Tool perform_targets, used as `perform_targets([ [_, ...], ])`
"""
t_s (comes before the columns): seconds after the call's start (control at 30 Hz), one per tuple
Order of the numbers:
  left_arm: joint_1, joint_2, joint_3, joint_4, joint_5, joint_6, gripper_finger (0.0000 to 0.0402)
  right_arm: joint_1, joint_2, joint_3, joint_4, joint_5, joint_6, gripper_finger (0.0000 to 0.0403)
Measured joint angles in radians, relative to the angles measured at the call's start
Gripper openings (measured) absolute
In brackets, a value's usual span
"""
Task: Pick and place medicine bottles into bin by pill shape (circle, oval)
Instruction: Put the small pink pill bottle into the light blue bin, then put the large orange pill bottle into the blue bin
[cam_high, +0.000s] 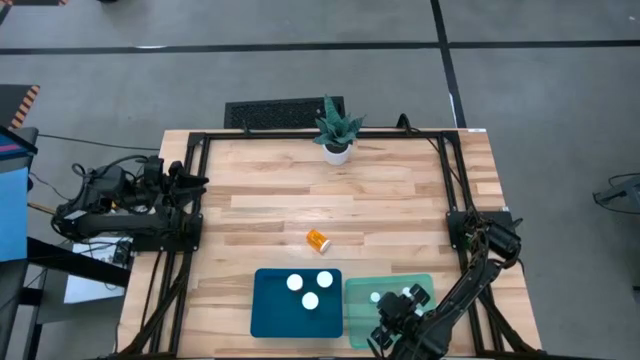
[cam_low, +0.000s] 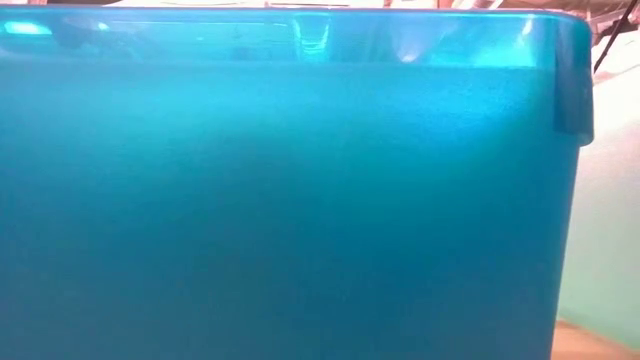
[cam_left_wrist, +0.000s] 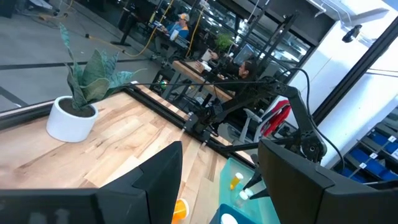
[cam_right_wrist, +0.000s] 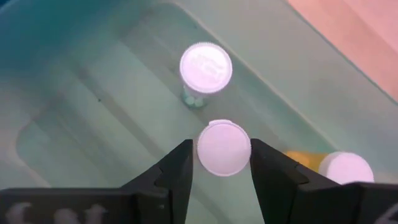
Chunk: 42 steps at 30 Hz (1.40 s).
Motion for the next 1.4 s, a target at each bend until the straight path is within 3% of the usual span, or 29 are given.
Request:
perform_targets([
  [0.53,0.000,0.000,0.000,0.003,0.000,0.001,0.0209,-0.005,-0.047,0.000,-0.002,-0.013,-0.003,0.0254],
  [0.77,0.000,0.049,0.000,0.011,0.035,-0.001,0.0233,-0.005,-0.118,0.000,-0.004,-0.011,-0.040,0.0265],
  [0.93,0.000,0.225,0.001,0.033,0.138,0.028,0.0243,-0.010,-0.196,0.000,-0.011,-0.010,-0.107,0.0265],
  [1.2,0.000,0.629,0.003,0.175,0.320,0.229,0.0243,-0.046,-0.294,0.000,-0.016,-0.008,-0.216,0.0265],
  [1.4,0.000,0.922,0.088,0.200,0.366,0.431,0.0243,-0.076,-0.315,0.000,-0.011,-0.007,-0.273,0.0265],
])
